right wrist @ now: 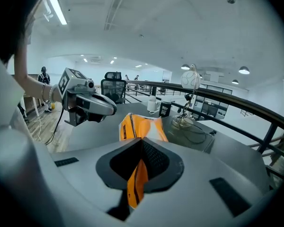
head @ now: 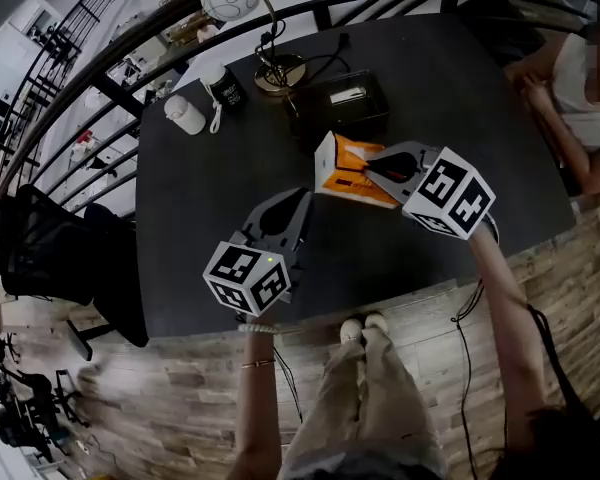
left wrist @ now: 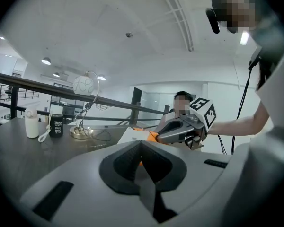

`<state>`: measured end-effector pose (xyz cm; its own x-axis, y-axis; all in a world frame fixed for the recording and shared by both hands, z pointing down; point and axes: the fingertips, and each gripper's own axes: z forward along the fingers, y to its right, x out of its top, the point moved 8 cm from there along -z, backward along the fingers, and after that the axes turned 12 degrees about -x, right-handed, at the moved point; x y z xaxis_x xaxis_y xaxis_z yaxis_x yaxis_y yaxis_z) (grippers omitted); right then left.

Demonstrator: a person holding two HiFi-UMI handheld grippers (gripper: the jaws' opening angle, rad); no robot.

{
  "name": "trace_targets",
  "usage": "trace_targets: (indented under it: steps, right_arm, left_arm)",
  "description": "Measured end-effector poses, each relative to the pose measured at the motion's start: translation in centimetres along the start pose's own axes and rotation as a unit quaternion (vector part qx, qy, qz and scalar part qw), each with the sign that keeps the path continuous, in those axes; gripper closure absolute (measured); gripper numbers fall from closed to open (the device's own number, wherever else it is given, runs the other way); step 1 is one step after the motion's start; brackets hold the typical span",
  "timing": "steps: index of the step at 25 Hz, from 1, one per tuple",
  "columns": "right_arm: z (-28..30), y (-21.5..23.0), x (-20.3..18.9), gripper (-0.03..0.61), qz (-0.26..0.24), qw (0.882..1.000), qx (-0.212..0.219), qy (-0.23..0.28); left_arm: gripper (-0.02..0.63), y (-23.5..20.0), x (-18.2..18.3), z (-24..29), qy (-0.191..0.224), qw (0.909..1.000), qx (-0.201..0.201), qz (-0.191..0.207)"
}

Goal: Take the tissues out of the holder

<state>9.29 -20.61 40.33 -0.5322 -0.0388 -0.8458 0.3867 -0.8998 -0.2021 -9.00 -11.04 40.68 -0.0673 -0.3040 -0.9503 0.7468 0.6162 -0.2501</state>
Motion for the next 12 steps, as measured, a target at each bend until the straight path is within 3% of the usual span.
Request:
trace_targets:
  steps: [12]
  right_arm:
    - [2.4, -2.9, -2.4, 0.561, -0.024, 0.999, 0.009, -0.035]
  left_arm:
    - [0.606, 0.4, -3.7, 0.4, -0.022, 0.9994, -0.003, -0.025]
